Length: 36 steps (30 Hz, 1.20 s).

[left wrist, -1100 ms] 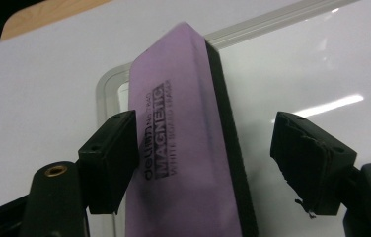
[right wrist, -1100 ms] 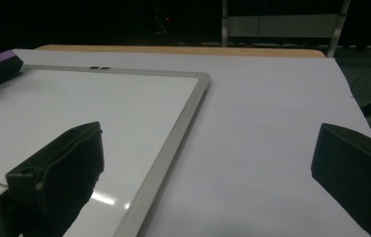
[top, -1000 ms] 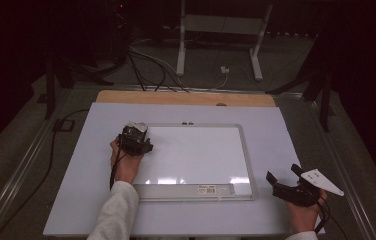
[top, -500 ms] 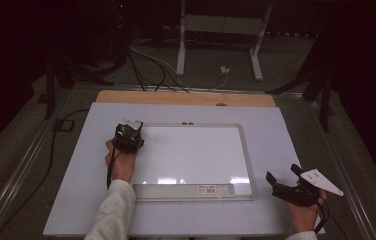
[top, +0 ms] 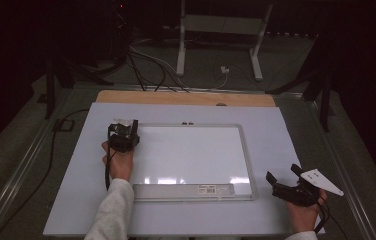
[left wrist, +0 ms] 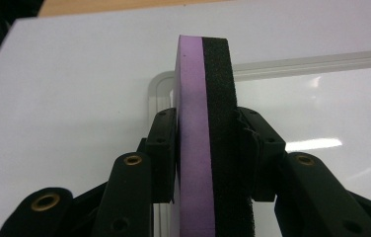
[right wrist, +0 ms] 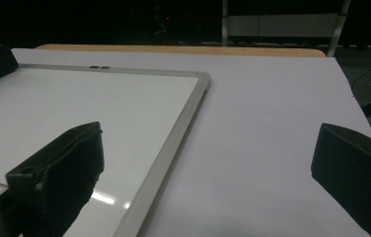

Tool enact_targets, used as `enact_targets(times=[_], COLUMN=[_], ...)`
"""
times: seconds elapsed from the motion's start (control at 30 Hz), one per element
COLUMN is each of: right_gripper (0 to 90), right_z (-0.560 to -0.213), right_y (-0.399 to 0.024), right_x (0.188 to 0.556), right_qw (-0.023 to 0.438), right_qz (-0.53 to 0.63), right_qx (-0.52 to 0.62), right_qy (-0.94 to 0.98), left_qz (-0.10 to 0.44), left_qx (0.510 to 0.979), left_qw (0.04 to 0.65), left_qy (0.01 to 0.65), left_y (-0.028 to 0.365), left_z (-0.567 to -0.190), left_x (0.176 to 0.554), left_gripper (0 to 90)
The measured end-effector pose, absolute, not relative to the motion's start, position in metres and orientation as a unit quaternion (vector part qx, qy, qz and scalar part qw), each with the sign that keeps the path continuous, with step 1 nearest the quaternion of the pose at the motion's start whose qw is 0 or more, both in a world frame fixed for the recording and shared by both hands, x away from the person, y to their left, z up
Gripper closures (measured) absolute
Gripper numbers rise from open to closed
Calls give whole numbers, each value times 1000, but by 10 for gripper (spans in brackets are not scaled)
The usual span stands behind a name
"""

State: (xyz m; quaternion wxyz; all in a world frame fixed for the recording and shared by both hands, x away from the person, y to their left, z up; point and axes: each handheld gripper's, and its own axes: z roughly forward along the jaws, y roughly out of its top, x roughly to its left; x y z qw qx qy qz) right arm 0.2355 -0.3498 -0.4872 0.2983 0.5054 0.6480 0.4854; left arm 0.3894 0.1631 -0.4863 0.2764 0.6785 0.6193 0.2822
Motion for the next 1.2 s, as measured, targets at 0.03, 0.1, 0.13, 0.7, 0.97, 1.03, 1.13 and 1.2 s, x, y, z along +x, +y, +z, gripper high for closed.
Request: enact_targets(times=[0.03,0.1,0.13,0.7,0.97,1.03,1.13,1.2], right_gripper=[0,0,0,0,0,0,0,0], right_z=[-487,-487,-487,-487,-487,-487,-487,-487], right_y=[-350,-350,-350,-350,-350,-350,-351,-351], right_x=[236,236,236,235,236,236,236,235], right_qw=[298,298,298,298,298,298,298,299], right_qz=[485,485,485,485,485,485,486,486], right_qx=[505,506,505,505,505,505,505,505], right_qy=[648,648,649,648,648,648,648,648], left_qz=[281,281,280,280,276,274,275,273], left_qx=[677,677,674,652,645,645,645,646], left_qw=[277,275,276,289,292,293,292,291], left_qy=[621,622,626,643,650,651,650,651], left_y=[163,163,163,171,171,172,171,171], left_z=[-486,-487,-488,-491,-491,-491,-491,-491], left_x=[389,388,388,392,396,397,397,397], left_gripper=[640,641,641,642,640,639,634,622])
